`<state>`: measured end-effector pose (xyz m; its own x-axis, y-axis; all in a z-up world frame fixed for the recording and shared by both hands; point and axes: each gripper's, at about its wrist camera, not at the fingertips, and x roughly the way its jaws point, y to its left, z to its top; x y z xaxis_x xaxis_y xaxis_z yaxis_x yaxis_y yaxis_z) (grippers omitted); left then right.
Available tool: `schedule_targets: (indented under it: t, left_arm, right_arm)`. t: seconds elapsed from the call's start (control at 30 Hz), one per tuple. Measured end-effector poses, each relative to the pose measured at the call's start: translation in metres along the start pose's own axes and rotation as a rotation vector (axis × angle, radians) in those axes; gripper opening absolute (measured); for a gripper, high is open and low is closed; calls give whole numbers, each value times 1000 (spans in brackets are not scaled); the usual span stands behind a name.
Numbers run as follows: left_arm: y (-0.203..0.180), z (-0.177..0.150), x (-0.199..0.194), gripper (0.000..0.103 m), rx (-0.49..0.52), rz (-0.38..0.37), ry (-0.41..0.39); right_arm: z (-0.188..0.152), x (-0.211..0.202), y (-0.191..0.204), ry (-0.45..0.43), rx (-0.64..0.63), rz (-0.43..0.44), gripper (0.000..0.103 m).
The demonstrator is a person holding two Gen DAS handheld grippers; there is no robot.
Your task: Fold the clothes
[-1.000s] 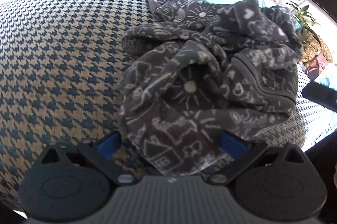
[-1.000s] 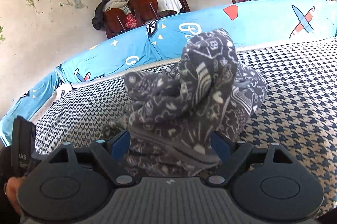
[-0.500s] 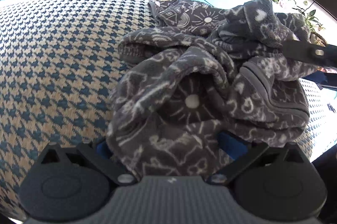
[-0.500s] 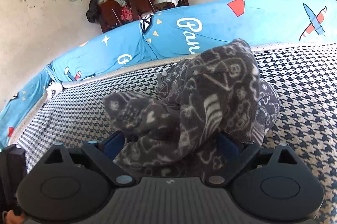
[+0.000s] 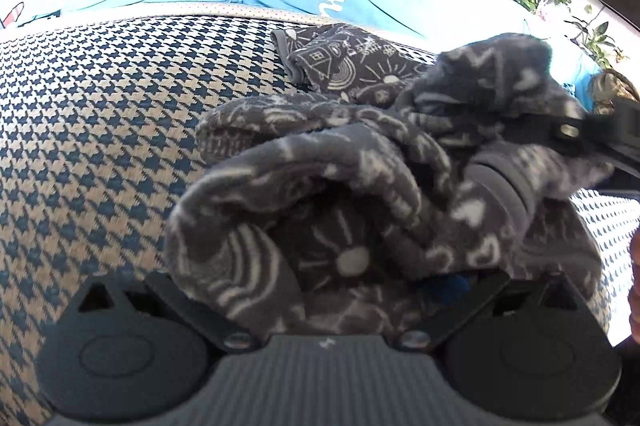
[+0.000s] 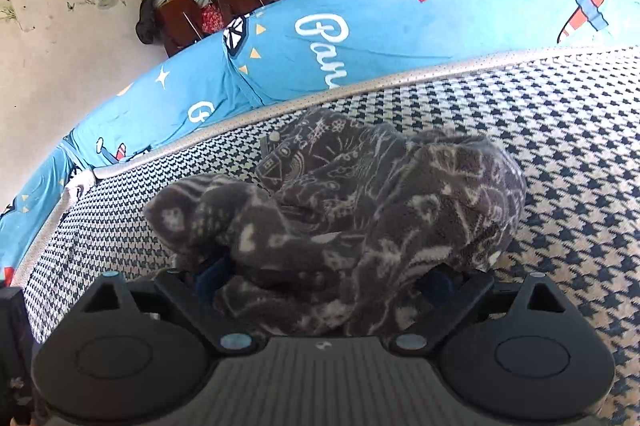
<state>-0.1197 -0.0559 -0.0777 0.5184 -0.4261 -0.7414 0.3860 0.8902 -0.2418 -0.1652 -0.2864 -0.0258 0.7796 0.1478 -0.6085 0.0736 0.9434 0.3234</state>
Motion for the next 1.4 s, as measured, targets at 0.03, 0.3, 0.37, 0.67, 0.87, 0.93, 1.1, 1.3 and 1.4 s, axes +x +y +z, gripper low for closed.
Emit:
schedule_targets:
  t: [0.03, 0.3, 0.37, 0.67, 0.87, 0.93, 1.1, 1.3, 1.4]
  left_arm:
    - [-2, 2, 2, 103, 2, 3, -1]
    - [-5, 24, 8, 103, 80, 10, -50]
    - [-8, 32, 9, 103, 98, 7, -59]
    - [-28, 60, 10, 103, 261, 2, -80]
    - [-15, 65, 27, 103, 152, -51, -36]
    - [-11, 68, 31, 103, 128, -62, -32]
    - [-3, 76, 33, 103, 60, -78, -45]
    - [-1, 82, 30, 103, 45, -70, -73]
    - [0, 84, 28, 103, 46, -68, -82]
  right_arm:
    - [0, -5, -1, -20, -12, -6, 95]
    - [4, -24, -35, -103, 100, -147, 95]
    - [6, -24, -44, -121, 126, -200, 95]
    - [9, 4, -74, -27, 247, -281, 100]
    - [5, 28, -94, 35, 424, -145, 103]
    - [3, 33, -97, 42, 463, -108, 103]
    - [1, 44, -93, 58, 479, -34, 103]
    - [0, 52, -85, 52, 486, 9, 103]
    - [0, 54, -81, 48, 490, 23, 103]
